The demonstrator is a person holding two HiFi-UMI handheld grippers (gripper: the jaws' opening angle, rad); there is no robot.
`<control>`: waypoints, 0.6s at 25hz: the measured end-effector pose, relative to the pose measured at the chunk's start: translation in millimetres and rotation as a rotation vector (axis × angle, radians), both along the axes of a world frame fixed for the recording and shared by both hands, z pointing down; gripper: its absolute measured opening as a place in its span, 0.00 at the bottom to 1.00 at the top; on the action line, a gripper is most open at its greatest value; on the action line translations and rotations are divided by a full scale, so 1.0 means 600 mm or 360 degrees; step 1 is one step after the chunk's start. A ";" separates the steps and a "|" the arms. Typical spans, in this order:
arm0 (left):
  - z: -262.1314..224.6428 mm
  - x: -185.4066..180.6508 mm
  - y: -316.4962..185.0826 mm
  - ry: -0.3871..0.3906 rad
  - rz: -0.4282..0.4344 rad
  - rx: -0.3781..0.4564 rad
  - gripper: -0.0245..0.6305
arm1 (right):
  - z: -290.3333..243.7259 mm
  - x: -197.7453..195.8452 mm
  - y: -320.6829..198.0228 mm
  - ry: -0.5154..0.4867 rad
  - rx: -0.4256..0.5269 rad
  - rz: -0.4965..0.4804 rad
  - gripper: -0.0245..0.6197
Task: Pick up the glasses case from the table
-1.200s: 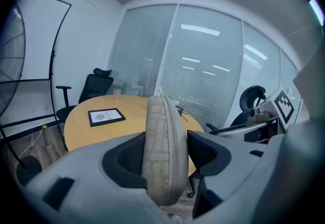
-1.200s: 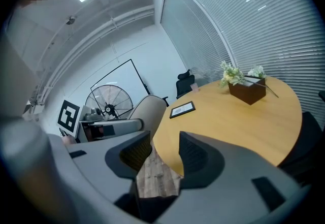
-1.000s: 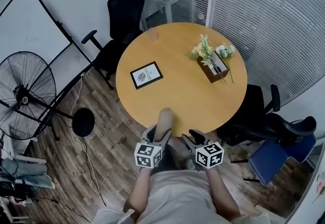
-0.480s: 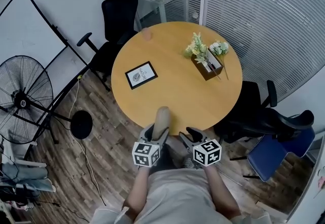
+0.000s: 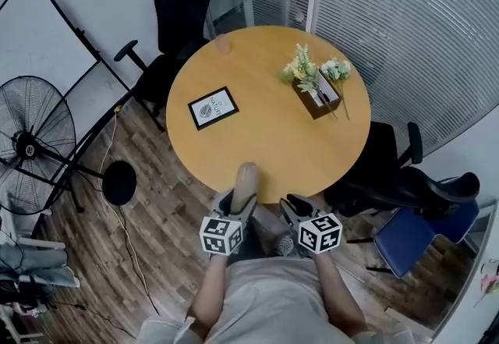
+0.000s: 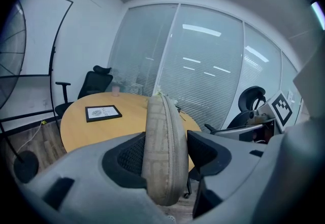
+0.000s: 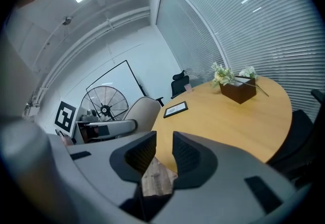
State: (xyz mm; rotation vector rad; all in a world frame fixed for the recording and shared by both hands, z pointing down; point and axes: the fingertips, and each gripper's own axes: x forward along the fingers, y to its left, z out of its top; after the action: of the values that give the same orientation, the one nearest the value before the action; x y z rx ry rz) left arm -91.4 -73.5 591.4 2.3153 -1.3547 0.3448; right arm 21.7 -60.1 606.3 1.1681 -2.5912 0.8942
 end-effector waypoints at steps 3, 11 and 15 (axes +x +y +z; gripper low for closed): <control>0.004 -0.002 -0.004 0.0018 -0.0025 -0.0007 0.41 | 0.003 0.008 -0.002 0.0008 -0.0010 0.0017 0.16; 0.008 0.002 -0.014 0.0041 -0.0028 -0.0012 0.41 | -0.003 0.017 -0.015 0.0003 0.0034 0.0061 0.03; 0.009 0.003 -0.017 0.0042 -0.0023 -0.0016 0.41 | 0.000 0.014 -0.017 0.0016 0.0022 0.0052 0.03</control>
State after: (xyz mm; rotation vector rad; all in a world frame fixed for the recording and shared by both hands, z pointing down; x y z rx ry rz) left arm -89.6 -83.8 596.8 2.2931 -1.3531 0.3144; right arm 30.1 -70.3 606.4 1.2184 -2.5816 0.8762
